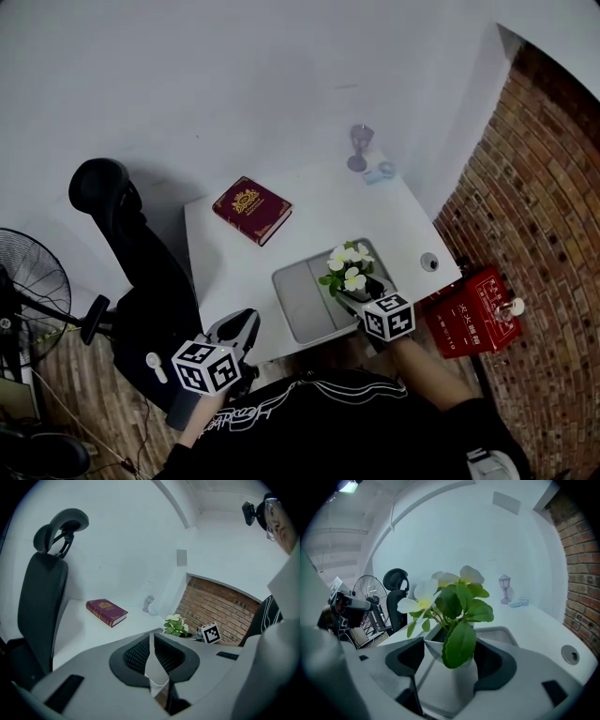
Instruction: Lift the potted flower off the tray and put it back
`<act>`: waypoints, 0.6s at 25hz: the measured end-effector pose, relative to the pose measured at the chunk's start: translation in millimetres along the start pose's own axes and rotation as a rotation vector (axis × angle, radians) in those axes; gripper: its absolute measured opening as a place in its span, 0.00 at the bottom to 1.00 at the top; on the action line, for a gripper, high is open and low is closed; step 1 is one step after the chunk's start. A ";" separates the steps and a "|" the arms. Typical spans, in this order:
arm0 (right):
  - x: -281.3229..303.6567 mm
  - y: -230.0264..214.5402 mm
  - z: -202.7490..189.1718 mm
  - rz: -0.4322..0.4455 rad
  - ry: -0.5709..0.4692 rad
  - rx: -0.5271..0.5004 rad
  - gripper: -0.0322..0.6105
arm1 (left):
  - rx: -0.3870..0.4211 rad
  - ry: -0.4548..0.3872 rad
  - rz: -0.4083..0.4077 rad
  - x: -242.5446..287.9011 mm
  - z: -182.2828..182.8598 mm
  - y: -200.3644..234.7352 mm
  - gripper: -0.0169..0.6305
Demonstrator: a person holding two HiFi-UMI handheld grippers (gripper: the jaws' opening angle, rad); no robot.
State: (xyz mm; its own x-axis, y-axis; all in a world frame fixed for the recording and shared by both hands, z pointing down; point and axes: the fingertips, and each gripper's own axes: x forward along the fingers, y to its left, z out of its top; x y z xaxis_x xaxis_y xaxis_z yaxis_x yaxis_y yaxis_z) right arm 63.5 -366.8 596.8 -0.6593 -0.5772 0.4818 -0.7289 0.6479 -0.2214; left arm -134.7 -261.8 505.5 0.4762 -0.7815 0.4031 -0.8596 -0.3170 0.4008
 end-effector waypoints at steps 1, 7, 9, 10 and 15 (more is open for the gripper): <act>3.8 -2.9 -4.4 -0.001 0.010 0.007 0.57 | -0.008 0.004 0.004 1.0 -2.7 1.9 0.11; 24.6 -11.4 -18.8 -0.008 0.049 0.023 0.57 | -0.029 0.012 0.025 3.3 -6.5 15.6 0.11; 28.6 -10.6 -20.7 -0.004 0.057 0.011 0.57 | -0.032 0.012 0.029 4.3 -7.4 19.3 0.11; 29.6 -10.1 -21.4 -0.002 0.062 0.000 0.57 | -0.034 0.012 0.031 4.9 -8.0 21.1 0.11; 32.5 -8.6 -21.9 -0.004 0.078 -0.030 0.57 | -0.048 0.012 0.033 7.7 -8.8 30.1 0.11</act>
State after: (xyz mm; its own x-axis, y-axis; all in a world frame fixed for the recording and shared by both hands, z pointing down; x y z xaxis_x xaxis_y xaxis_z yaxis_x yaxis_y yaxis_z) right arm 52.3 -380.3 632.9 -0.6394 -0.5396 0.5476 -0.7245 0.6613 -0.1942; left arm -155.2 -272.6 528.0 0.4503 -0.7845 0.4264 -0.8650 -0.2648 0.4262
